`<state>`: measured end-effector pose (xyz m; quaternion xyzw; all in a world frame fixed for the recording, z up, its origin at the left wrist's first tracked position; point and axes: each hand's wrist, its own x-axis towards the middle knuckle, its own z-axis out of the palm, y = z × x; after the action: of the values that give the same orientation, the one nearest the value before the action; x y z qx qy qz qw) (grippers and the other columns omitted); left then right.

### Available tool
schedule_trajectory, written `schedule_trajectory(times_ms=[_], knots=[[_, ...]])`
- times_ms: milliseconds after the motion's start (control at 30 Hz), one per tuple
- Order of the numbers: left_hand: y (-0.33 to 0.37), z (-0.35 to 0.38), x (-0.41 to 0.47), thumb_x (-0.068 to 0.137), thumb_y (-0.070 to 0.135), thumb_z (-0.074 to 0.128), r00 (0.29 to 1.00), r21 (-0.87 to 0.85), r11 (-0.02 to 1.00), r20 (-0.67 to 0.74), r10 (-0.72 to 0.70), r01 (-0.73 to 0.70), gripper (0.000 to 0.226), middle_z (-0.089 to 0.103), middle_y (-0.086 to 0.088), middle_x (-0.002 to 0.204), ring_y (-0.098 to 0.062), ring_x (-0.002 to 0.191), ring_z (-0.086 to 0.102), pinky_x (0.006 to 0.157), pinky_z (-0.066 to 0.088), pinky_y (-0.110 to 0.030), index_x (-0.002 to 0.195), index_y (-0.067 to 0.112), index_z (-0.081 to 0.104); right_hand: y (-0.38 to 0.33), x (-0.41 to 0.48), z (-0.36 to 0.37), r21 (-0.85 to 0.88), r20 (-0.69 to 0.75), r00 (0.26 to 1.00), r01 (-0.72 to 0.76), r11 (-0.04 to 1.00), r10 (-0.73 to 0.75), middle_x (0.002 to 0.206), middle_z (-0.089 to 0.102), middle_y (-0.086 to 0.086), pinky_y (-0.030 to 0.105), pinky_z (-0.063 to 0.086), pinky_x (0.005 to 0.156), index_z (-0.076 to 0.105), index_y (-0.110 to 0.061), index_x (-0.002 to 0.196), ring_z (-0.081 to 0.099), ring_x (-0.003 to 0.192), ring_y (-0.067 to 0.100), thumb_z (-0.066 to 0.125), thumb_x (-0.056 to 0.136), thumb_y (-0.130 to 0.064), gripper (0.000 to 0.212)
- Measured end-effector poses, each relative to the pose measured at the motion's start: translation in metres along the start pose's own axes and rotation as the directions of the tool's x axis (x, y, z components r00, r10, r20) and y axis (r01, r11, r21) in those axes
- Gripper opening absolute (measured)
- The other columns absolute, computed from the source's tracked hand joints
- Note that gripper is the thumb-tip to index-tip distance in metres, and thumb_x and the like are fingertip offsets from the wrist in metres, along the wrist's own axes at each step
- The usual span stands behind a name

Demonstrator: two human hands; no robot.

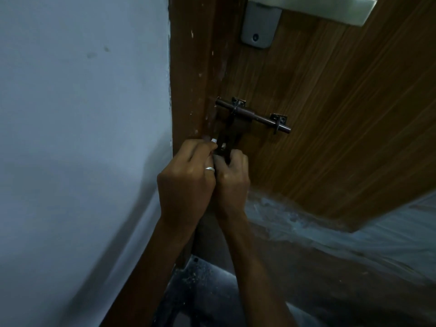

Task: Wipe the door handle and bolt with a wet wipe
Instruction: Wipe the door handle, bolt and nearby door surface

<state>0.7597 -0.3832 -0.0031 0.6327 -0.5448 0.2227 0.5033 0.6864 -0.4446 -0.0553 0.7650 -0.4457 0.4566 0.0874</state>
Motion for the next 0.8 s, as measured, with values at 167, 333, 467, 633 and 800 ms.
schedule_trajectory(times_ms=[167, 333, 467, 633, 800], knots=[[0.003, -0.003, 0.0, 0.103, 0.018, 0.046, 1.0, -0.042, 0.999, -0.018, 0.017, -0.017, 0.032, 0.073, -0.01, 0.099, -0.019, 0.079, 0.069, 0.07, 0.05, -0.02, 0.097, 0.003, 0.075, 0.006, 0.0, -0.023, -0.055, -0.015, 1.0, 0.022, 0.998, -0.023, 0.093, 0.061, 0.01, 0.024, 0.037, 0.061, 0.072, -0.006, 0.096, 0.053, 0.085, 0.022, 0.049, 0.094, -0.024, 0.03], [0.007, -0.001, 0.0, 0.097, 0.011, 0.059, 0.999, -0.05, 0.998, -0.009, -0.042, 0.041, 0.016, 0.072, -0.005, 0.101, -0.018, 0.079, 0.067, 0.066, 0.05, -0.02, 0.1, 0.008, 0.074, 0.062, -0.017, -0.081, -0.102, -0.167, 0.983, -0.09, 0.991, 0.072, 0.094, 0.064, 0.013, 0.032, 0.045, 0.07, 0.075, -0.004, 0.106, 0.059, 0.086, 0.029, 0.069, 0.081, 0.007, 0.028], [0.026, 0.004, 0.005, 0.096, 0.015, 0.062, 0.998, -0.086, 0.995, 0.005, -0.058, 0.058, 0.014, 0.071, -0.003, 0.104, -0.014, 0.083, 0.066, 0.07, 0.04, -0.012, 0.103, 0.01, 0.073, 0.102, -0.013, -0.142, -0.125, -0.372, 0.916, -0.213, 0.969, 0.154, 0.099, 0.067, 0.018, 0.037, 0.049, 0.078, 0.077, -0.002, 0.102, 0.063, 0.091, 0.037, 0.069, 0.078, 0.008, 0.028], [0.05, 0.01, 0.011, 0.097, 0.016, 0.062, 1.0, -0.173, 0.985, 0.021, 0.008, -0.004, 0.017, 0.069, -0.004, 0.107, -0.012, 0.087, 0.065, 0.069, 0.051, -0.017, 0.107, 0.008, 0.073, 0.116, 0.019, -0.181, -0.078, -0.564, 0.804, -0.276, 0.958, 0.186, 0.106, 0.065, 0.021, 0.03, 0.051, 0.082, 0.074, 0.001, 0.102, 0.063, 0.097, 0.031, 0.069, 0.088, 0.002, 0.015], [0.052, 0.008, 0.021, 0.095, 0.016, 0.066, 1.0, -0.172, 0.985, -0.003, -0.002, 0.002, 0.017, 0.07, -0.004, 0.108, -0.014, 0.087, 0.067, 0.068, 0.051, -0.018, 0.108, 0.009, 0.074, 0.077, 0.055, -0.169, -0.025, -0.565, 0.805, -0.236, 0.971, 0.181, 0.11, 0.064, 0.017, 0.03, 0.051, 0.084, 0.074, -0.002, 0.105, 0.062, 0.102, 0.026, 0.066, 0.087, 0.003, 0.02]])
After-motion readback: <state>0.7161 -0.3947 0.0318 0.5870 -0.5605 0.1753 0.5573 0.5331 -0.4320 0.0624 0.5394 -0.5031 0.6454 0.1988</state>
